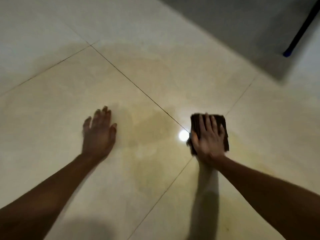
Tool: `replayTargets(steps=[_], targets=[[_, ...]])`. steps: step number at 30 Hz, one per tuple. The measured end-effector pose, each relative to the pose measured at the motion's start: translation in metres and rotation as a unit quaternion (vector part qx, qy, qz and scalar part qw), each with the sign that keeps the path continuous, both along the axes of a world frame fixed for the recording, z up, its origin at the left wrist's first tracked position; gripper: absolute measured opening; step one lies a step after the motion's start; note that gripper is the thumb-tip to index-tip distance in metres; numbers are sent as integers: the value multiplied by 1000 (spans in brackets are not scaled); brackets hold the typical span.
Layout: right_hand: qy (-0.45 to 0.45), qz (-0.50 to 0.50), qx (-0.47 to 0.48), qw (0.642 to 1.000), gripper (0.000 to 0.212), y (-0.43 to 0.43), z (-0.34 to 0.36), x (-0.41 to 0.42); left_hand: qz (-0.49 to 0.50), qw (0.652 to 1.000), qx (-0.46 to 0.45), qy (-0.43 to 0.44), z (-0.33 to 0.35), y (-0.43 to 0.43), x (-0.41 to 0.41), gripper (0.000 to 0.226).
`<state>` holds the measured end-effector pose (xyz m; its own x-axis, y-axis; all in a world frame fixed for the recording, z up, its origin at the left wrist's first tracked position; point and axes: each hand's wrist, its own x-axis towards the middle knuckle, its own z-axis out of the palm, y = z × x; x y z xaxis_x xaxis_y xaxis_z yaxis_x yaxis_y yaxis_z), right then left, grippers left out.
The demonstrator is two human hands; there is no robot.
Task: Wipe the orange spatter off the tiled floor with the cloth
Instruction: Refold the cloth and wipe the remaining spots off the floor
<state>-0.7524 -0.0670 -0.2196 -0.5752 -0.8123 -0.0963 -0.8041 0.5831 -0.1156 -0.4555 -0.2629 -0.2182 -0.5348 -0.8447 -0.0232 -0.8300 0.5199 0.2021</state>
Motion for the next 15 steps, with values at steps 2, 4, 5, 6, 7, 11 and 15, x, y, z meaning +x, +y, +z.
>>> replayTargets(steps=[2, 4, 5, 6, 7, 11, 15], targets=[[16, -4, -8, 1000, 72, -83, 1, 37, 50, 999, -8, -11, -7, -32, 30, 62], [-12, 107, -23, 994, 73, -106, -4, 100, 75, 997, 1, 0, -12, -52, 39, 63], [-25, 188, -16, 982, 73, -93, -5, 122, 80, 997, 10, 2, -13, -57, 39, 63], [-31, 249, -8, 968, 74, -64, -2, 132, 85, 996, 11, 5, -12, -57, 39, 63], [-37, 276, 15, 960, 76, -35, 3, 126, 85, 996, 8, 4, -12, -54, 39, 63], [-9, 149, 8, 989, 73, -78, 2, 29, 87, 996, 31, -7, -7, -55, 39, 64], [7, 35, -3, 999, 74, -267, 0, 59, 81, 996, 42, 5, -9, -56, 40, 62]])
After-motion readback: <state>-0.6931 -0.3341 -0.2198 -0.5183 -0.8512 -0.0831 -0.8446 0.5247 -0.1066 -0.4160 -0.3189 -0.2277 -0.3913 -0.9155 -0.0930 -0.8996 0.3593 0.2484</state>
